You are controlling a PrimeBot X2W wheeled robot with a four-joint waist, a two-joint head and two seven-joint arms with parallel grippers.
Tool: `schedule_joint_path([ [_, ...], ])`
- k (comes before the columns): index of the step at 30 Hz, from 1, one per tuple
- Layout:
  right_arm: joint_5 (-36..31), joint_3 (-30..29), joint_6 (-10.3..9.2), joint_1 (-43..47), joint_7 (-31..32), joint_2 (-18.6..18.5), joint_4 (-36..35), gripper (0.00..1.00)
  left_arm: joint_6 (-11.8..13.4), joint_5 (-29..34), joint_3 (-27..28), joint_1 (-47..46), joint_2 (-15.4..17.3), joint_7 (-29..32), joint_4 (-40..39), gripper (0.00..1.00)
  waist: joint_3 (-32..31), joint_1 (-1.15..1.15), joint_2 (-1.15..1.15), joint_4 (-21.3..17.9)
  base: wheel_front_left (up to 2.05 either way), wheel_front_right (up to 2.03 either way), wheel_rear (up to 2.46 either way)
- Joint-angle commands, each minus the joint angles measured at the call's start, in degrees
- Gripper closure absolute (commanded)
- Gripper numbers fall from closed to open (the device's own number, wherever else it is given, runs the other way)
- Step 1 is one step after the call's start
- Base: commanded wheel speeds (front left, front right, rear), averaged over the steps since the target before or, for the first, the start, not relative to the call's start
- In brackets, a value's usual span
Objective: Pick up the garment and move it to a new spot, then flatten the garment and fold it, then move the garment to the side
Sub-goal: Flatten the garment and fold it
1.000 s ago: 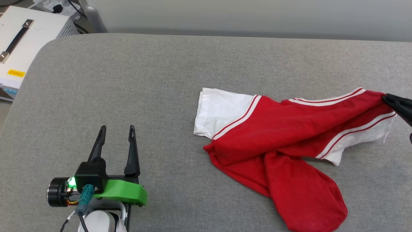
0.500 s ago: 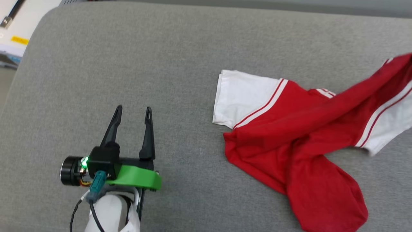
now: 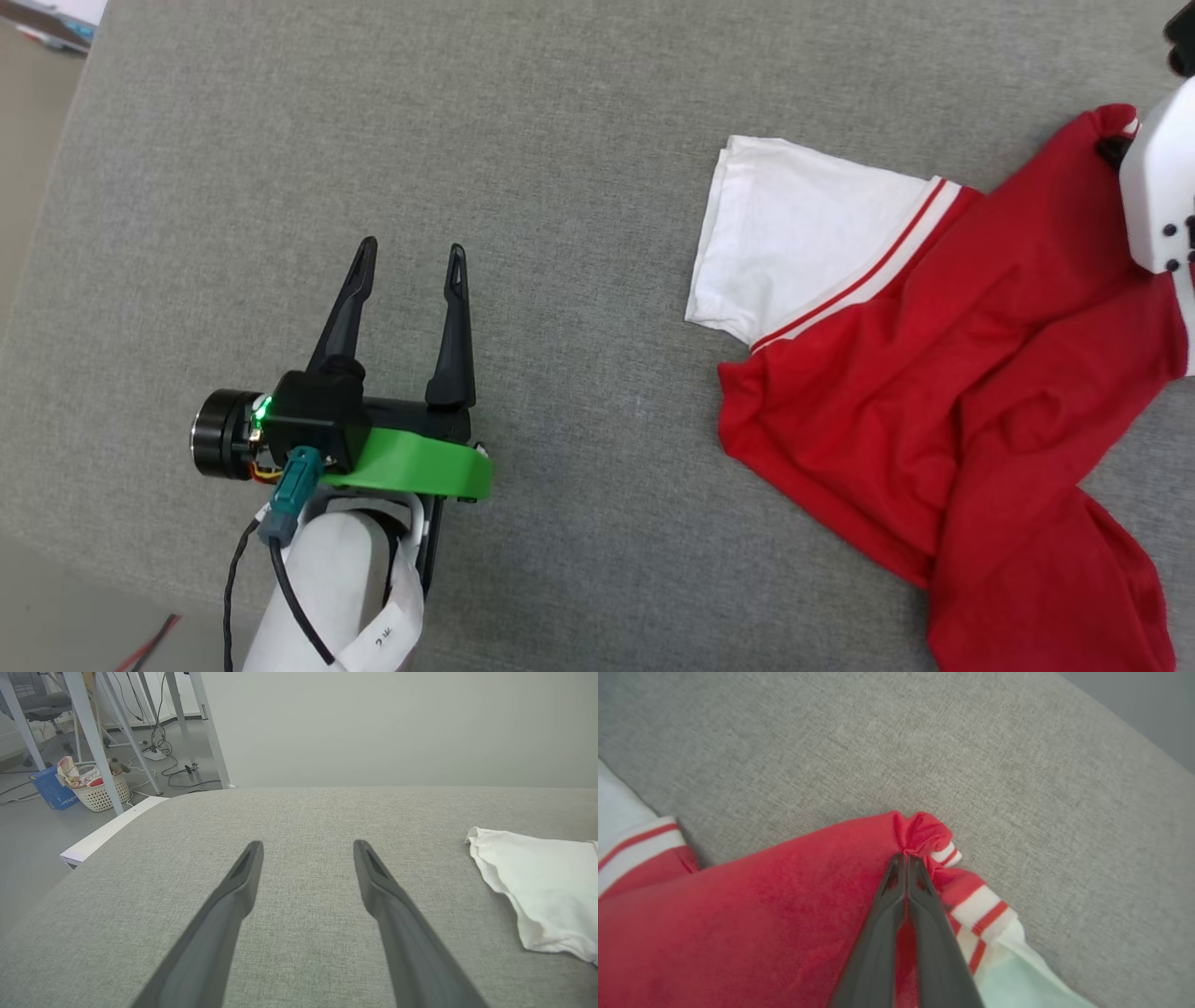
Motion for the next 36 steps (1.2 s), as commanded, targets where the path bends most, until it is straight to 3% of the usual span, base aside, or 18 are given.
schedule_joint_path([
  [1, -0.81, 1.19, -0.04, -0.70, 0.21, 0.70, 2.13, 1.00, -0.19, -0.21, -0.03, -1.15, -0.38, -0.33, -0.05, 0.00, 1.68, 0.00, 0.00, 1.60, 0.00, 0.00, 0.00],
  [9, 3.03, 6.50, -0.04, -2.17, -4.71, 2.37, 9.21, 0.98, -0.25, 0.01, 0.30, -1.51, -0.54, -0.33, 0.73, 0.00, 0.69, 0.00, 0.00, 1.08, 0.00, 0.00, 0.00],
  [10, 3.42, 6.91, -0.04, -2.30, -6.63, 1.98, 9.24, 0.24, -0.33, 0.17, 0.52, -1.38, -0.55, -0.33, 0.80, 0.00, 0.05, 0.00, 0.00, 0.84, 0.00, 0.00, 0.00],
  [11, 3.75, 7.35, -0.04, -2.19, -8.20, 1.65, 9.03, 0.00, -0.40, 0.25, 0.77, -1.22, -0.55, -0.33, 0.87, 0.00, -0.62, 0.00, 0.00, 0.58, 0.00, 0.00, 0.00],
  [19, 4.36, 6.29, -0.04, 2.59, -27.61, -1.53, 3.06, 0.00, -2.42, 0.64, 4.55, -0.55, 1.68, -0.33, 0.86, 0.00, -6.66, 0.00, 0.00, -3.58, 0.00, 0.00, 0.00],
  [26, -3.08, -2.97, -0.04, 11.32, -42.85, 1.16, -0.53, 0.00, -5.75, -0.60, 5.16, -5.23, 6.09, -0.33, 4.00, 0.00, -10.71, 0.00, 0.00, -8.26, 0.00, 0.00, 0.00],
  [31, -9.62, -12.62, -0.04, 19.47, -46.66, 5.66, -3.99, 0.00, -7.10, -3.59, 1.92, -11.49, 9.80, 2.67, 8.41, 0.00, -12.33, 0.00, 0.00, -10.81, 0.00, 0.00, 0.00],
  [36, -15.87, -21.73, -0.04, 29.32, -46.24, 10.58, -11.04, 0.00, -7.36, -11.25, -6.28, -19.98, 14.36, 11.26, 12.19, 0.00, -13.01, 0.00, 0.00, -12.77, 0.00, 0.00, 0.00],
])
